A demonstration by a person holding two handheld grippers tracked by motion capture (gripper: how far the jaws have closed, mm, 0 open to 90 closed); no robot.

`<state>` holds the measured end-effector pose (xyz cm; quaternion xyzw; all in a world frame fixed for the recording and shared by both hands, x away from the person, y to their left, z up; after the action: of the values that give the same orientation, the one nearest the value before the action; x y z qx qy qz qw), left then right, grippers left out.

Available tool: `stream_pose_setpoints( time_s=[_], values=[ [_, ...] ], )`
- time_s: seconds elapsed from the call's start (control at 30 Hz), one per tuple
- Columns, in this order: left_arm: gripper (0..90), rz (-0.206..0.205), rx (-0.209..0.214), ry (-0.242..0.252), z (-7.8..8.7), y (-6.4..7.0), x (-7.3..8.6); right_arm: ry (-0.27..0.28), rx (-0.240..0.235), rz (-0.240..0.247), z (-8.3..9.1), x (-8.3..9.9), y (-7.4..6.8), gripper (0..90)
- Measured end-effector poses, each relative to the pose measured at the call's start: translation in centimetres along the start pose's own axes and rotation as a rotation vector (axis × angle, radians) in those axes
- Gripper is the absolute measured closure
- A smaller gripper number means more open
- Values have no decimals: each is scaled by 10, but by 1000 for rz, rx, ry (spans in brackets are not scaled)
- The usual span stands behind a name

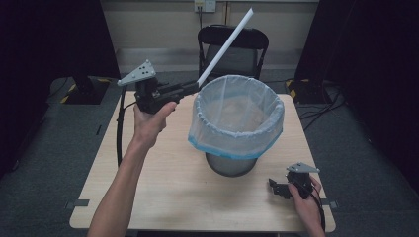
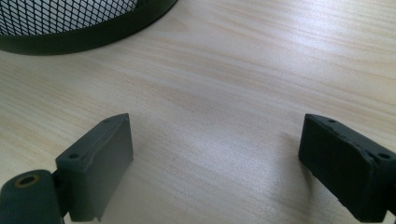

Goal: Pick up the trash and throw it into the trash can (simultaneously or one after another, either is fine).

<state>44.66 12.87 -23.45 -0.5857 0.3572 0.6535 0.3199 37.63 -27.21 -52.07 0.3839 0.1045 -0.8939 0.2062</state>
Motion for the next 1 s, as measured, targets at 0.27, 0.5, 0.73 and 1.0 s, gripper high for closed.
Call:
stream_pose_setpoints(
  time_s=[0.27,0.5,0.73,1.0],
  values=[
    [802,-11,49,-22,-20,12,-6,0,0,0,0,0,0,92],
    [801,-2,78,-53,-37,17,-6,0,0,0,0,0,0,92],
    [800,0,77,-89,-52,15,0,0,-1,0,0,0,0,92],
    [800,8,61,-133,-64,4,15,0,-1,0,0,0,0,92]
  ],
)
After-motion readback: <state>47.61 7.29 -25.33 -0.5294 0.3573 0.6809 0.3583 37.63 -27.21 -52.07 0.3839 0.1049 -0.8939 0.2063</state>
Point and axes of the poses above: each handheld gripper's, and its own axes: z roughly backward along the jaws, x roughly out of its underside, y roughly to its right, the point moved 3 cm from there along -z, roughly forward along the jaws, and after that the axes turned 4 degrees about -x, right-handed, at the moved point
